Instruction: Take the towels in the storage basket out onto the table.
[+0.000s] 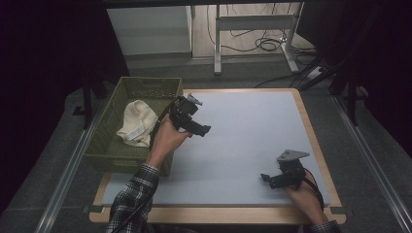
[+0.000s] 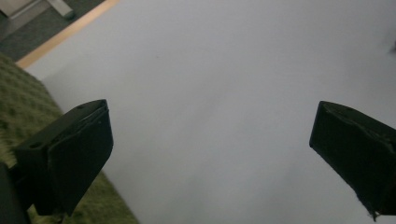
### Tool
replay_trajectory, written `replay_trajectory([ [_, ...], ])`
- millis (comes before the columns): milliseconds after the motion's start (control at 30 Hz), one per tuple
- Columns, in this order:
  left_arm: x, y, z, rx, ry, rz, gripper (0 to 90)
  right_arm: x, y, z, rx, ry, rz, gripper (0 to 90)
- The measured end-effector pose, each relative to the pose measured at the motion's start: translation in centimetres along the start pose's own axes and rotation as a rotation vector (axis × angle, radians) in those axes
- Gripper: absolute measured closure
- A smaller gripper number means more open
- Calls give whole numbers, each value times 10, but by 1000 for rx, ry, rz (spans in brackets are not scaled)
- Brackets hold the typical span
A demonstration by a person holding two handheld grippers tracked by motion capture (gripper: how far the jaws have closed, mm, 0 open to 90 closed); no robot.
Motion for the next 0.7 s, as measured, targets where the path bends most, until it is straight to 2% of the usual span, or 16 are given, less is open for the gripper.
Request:
replay_trajectory([
  [233, -23, -12, 6, 14, -21, 48, 0, 0, 0, 0, 0, 0, 0, 35],
  [300, -33, -16, 8, 19, -39, 66, 0, 0, 0, 0, 0, 0, 0, 35],
  [333, -33, -16, 8, 19, -39, 66, 0, 0, 0, 0, 0, 0, 0, 35],
  [433, -46, -20, 7, 18, -56, 90, 0, 0, 0, 0, 0, 0, 0, 35],
  [467, -50, -21, 7, 21, -74, 96, 0, 0, 0, 0, 0, 0, 0, 35],
  [500, -61, -24, 6, 25, -88, 121, 0, 0, 0, 0, -1, 0, 0, 35],
  [533, -61, -24, 6, 25, -88, 121, 0, 0, 0, 0, -1, 0, 0, 35],
  [667, -80, -27, 4, 38, -132, 143, 0, 0, 0, 0, -1, 0, 0, 35],
  [700, -89, -29, 2, 42, -149, 158, 0, 0, 0, 0, 0, 0, 0, 35],
])
Point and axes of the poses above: each handheld gripper's, and its own axes: y roughly forward along the jaws, z roughly out of its top, x roughly to its right, the point moved 8 cm from there along y, roughly forward along the jaws, and after that the axes turned 15 degrees about -y, right-handed, at the moved point
